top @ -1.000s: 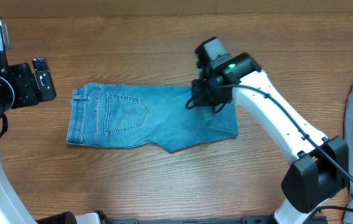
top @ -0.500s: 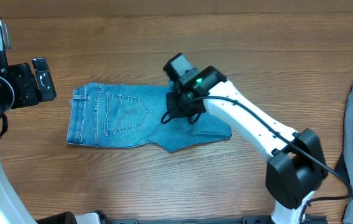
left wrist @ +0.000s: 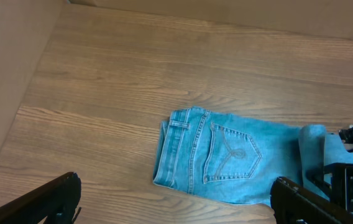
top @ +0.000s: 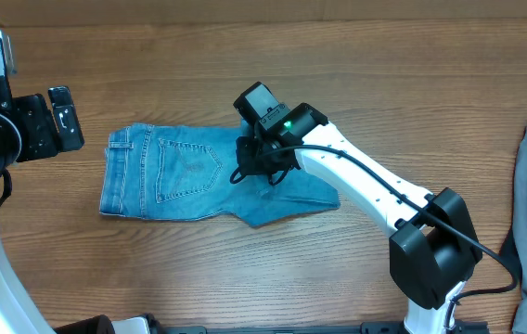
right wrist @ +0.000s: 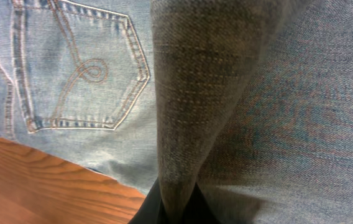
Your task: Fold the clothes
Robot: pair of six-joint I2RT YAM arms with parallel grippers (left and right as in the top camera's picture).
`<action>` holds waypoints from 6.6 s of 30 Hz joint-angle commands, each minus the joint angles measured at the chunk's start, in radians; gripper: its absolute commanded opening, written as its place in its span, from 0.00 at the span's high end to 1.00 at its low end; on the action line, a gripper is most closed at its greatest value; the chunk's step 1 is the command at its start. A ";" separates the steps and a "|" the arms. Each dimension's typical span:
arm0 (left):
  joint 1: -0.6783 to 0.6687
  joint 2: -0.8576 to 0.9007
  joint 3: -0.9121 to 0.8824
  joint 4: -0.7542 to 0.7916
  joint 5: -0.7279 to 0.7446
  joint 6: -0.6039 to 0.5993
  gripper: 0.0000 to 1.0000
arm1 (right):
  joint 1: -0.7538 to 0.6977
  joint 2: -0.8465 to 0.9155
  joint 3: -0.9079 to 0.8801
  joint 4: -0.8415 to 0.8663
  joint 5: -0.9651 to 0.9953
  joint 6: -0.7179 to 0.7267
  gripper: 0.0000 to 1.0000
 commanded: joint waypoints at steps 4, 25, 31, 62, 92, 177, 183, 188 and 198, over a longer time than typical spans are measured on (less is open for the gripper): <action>0.004 -0.003 0.002 0.002 -0.010 -0.017 0.00 | 0.006 -0.004 0.012 0.014 -0.047 0.020 0.96; 0.004 -0.003 0.002 0.002 -0.010 -0.017 0.00 | 0.037 0.013 0.013 0.075 -0.051 0.069 0.96; 0.004 -0.003 0.002 0.002 -0.010 -0.017 0.00 | 0.066 0.057 0.013 0.092 -0.051 0.095 0.96; 0.004 -0.003 0.002 0.002 -0.010 -0.017 0.00 | -0.378 -0.169 0.128 -0.322 0.306 -0.092 0.96; 0.004 -0.003 0.002 0.002 -0.010 -0.017 0.00 | -0.929 -0.165 0.031 -0.367 0.359 -0.377 0.68; -0.351 1.065 -0.129 0.019 -0.013 -0.261 0.96 | -0.689 -0.532 -0.366 -0.064 -0.113 -0.128 0.90; -0.225 1.097 -0.129 0.052 -0.199 -0.329 0.96 | -0.746 -0.530 -0.366 -0.065 -0.100 -0.128 0.81; -0.083 1.096 -0.127 0.105 -0.230 -0.321 0.96 | -0.741 -0.495 -0.368 -0.068 -0.046 -0.130 0.75; 0.069 1.074 0.028 0.065 -0.041 -0.218 0.96 | -0.696 -0.308 -0.368 -0.029 -0.098 -0.249 0.58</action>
